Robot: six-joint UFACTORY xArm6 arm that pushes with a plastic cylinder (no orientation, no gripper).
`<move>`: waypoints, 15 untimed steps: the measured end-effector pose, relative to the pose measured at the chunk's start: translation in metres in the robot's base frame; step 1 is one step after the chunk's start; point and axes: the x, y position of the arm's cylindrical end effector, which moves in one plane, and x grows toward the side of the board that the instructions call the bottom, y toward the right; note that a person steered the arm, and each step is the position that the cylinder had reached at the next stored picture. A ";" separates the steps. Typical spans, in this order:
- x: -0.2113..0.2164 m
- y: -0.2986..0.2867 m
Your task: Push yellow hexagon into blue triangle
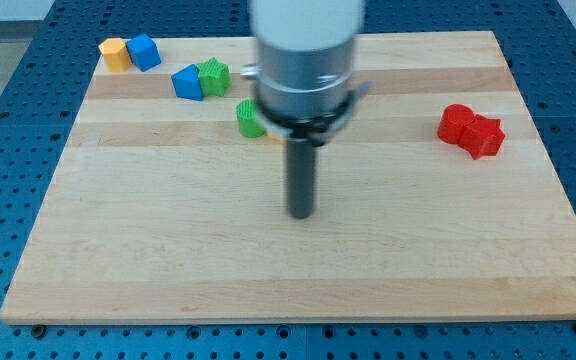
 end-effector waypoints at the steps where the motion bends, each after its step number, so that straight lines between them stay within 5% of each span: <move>1: -0.025 -0.065; 3: -0.117 -0.236; 4: -0.174 -0.274; 5: -0.186 -0.274; 7: -0.284 -0.274; 12: -0.315 -0.272; 15: -0.255 -0.236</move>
